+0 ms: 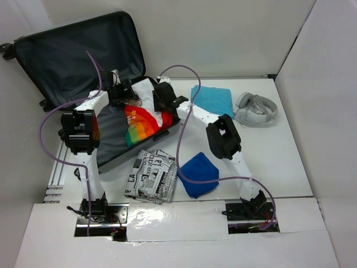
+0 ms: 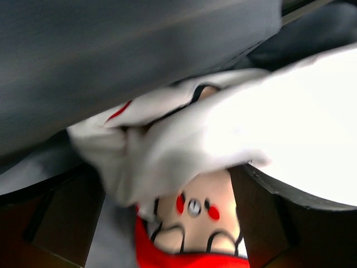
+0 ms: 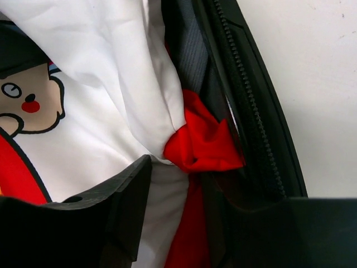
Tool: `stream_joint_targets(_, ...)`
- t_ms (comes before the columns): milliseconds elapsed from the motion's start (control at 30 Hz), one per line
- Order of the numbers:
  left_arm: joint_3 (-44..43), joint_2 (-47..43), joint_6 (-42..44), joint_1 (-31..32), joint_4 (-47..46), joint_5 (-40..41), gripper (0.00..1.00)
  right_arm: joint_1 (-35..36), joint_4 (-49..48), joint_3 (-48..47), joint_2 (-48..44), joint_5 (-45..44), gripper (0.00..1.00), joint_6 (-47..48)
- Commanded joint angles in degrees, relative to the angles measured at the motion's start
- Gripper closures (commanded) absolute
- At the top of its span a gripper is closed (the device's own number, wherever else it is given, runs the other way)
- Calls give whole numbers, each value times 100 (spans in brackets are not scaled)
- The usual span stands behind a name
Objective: Pack the luggage
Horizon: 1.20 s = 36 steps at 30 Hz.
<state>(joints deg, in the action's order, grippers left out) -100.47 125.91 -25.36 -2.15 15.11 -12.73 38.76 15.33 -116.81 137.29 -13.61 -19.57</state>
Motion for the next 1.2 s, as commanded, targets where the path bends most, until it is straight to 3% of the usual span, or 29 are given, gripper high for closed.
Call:
stream_joint_targets(0,150,-636,119,-111,88,78,0,-36,769,-262,-44,-125,49,463)
stream_joint_targets(133,212,-1129,172,-58,368,498,0,69,822,-859,-307,-64,39,892)
stream_joint_targets(267,325,-1621,172,-57,598,868,0,122,893,-992,-659,50,39,1034)
stream_joint_targets(367,492,-1929,172,-57,808,1053,0,175,1032,-686,-1037,121,44,1034)
stream_joint_targets(567,1660,-2781,23,-57,651,1168,0,237,718,1124,-1749,727,53,736)
stream_joint_targets(733,2715,-3633,-187,-57,449,1036,0,237,726,1486,-1496,1535,57,736)
stream_joint_targets(933,3349,-4319,-241,48,449,1114,0,237,1060,1460,-1082,818,63,674)
stream_joint_targets(1167,3280,-5014,-188,101,703,1098,0,298,1279,1101,-1231,447,63,937)
